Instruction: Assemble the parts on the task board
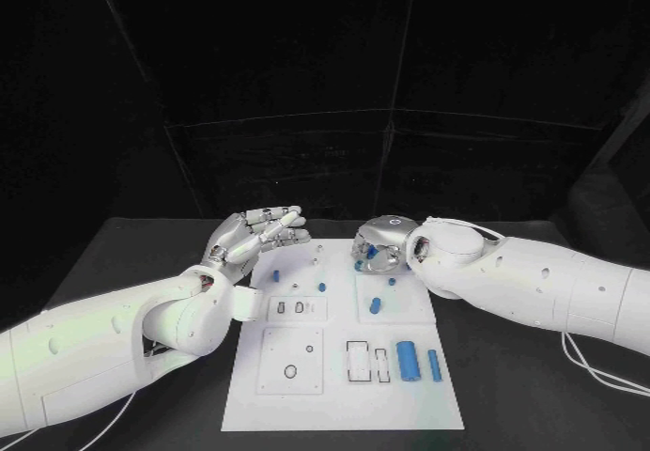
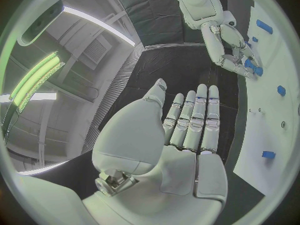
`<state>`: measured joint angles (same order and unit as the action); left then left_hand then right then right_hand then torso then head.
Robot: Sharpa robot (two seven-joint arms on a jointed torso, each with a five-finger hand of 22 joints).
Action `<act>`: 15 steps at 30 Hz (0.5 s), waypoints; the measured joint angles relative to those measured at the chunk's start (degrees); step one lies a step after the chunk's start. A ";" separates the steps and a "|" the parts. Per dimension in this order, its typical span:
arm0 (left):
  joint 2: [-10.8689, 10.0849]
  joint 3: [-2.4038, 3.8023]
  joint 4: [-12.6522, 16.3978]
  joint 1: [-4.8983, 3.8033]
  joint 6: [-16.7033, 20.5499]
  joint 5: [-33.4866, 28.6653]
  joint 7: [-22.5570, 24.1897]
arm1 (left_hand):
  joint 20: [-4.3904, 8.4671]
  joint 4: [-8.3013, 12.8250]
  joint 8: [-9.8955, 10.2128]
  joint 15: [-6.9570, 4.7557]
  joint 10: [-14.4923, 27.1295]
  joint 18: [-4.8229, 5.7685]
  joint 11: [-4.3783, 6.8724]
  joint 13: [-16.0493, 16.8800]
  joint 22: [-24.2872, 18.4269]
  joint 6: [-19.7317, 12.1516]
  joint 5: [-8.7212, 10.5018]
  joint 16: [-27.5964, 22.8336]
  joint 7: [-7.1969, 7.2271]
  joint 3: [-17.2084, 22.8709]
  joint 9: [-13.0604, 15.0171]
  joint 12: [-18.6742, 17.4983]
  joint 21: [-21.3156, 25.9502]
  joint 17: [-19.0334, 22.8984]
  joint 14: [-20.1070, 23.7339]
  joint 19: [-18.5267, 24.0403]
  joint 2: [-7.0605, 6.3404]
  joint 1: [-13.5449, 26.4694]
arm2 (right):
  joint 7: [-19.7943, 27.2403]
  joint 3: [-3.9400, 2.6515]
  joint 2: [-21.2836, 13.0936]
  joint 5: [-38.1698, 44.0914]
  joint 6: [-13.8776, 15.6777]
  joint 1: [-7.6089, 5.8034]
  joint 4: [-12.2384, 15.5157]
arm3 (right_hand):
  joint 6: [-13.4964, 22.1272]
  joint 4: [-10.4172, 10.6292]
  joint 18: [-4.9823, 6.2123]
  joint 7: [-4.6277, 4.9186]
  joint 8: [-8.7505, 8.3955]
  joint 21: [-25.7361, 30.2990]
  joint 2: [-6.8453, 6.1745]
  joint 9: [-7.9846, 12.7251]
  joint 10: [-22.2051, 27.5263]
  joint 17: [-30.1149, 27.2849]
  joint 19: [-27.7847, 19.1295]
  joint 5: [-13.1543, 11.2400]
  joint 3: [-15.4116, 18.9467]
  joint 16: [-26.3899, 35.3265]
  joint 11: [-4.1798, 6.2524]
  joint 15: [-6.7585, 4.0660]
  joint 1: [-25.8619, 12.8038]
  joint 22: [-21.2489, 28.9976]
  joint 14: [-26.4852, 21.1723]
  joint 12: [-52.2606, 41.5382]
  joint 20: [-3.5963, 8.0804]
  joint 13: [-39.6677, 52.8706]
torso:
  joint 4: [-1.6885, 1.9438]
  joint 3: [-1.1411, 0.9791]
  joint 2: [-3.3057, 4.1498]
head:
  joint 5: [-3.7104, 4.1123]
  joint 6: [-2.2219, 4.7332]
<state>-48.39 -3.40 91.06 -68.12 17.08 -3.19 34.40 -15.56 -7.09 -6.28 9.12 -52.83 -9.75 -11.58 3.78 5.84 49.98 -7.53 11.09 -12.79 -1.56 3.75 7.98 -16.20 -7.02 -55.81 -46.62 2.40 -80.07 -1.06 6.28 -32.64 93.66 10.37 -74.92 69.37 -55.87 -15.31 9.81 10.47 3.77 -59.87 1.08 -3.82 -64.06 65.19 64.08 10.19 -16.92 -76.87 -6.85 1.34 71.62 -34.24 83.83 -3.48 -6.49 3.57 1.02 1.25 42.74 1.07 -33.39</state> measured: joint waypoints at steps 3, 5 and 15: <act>0.00 0.00 -0.03 0.00 0.01 0.02 -0.03 | 0.00 0.00 0.00 0.00 0.00 0.00 0.00 0.00 0.00 0.00 0.00 0.00 0.00 0.00 0.00 0.00 0.00 0.00 0.00 0.00 0.00 0.00 | 0.00 0.00 0.15 -0.08 -0.64 0.00 -0.45 | 0.00 0.00 0.00 0.00 0.00 -0.16 0.00 0.00 0.00 0.40 0.00 -0.04 0.00 -0.36 0.00 0.00 0.00 -0.28 0.00 0.00 0.00 0.00 | 0.00 0.01 0.04 | -0.01 -0.14; -0.05 0.00 -0.02 -0.01 0.01 0.04 -0.05 | 0.00 0.00 0.00 0.00 0.00 0.00 0.00 0.00 0.00 0.00 0.00 0.00 0.00 0.00 0.00 0.00 0.00 0.00 0.00 0.00 0.00 0.00 | -0.01 0.00 0.15 -0.11 -1.01 0.00 -0.53 | -0.09 0.07 0.01 0.09 0.00 -0.42 0.00 0.00 0.00 0.64 0.02 -0.21 -0.23 -0.62 0.00 0.00 0.00 -0.45 0.00 0.00 0.02 0.00 | 0.00 0.01 0.05 | -0.01 -0.25; -0.22 0.00 0.07 -0.05 0.04 0.09 -0.17 | 0.00 0.00 0.00 0.00 0.00 0.00 0.00 0.01 0.01 0.00 0.00 -0.23 0.00 0.00 0.00 0.00 0.00 0.01 0.00 0.00 0.00 0.00 | -0.12 0.00 0.81 -0.25 -3.19 0.00 -0.81 | -1.32 0.47 0.00 0.06 0.00 -1.55 0.03 -0.17 -0.46 1.84 0.23 -0.50 -2.12 -1.73 0.42 0.00 -0.03 -1.61 0.00 -0.29 -0.18 0.01 | -0.01 0.01 0.15 | -0.08 -0.54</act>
<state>-48.61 -3.40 91.13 -68.17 17.13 -3.11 34.23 -15.56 -7.10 -6.28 9.13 -52.83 -9.75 -11.58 3.79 5.84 49.97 -7.53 10.86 -12.79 -1.56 3.76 7.99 -16.21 -7.02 -55.81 -46.62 2.40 -80.07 -1.18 6.28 -31.82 93.42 7.18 -74.92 68.57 -57.20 -14.85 9.81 10.53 3.77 -61.41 1.11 -3.99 -64.52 67.03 64.31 9.69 -19.04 -78.60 -6.43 1.34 71.59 -35.85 83.83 -3.77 -6.67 3.58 1.02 1.26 42.89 0.99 -33.94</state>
